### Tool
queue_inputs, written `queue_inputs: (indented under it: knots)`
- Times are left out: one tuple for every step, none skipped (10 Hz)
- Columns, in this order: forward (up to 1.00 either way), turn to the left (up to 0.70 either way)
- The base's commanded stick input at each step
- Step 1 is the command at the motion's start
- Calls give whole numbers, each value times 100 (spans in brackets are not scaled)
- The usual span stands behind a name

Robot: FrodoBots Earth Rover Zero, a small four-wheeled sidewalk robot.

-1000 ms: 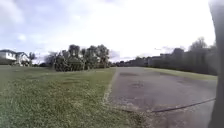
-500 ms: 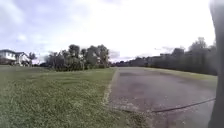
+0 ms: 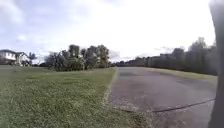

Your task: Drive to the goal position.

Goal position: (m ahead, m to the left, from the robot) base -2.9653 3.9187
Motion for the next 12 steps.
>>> queue_inputs:
  knots:
    - [4,0]
    - [2,0]
    - [0,0]
    - [0,0]
    - [2,0]
    - [0,0]
    - [0,0]
    - [0,0]
    - [0,0]
    - [0,0]
    - [0,0]
    - [2,0]
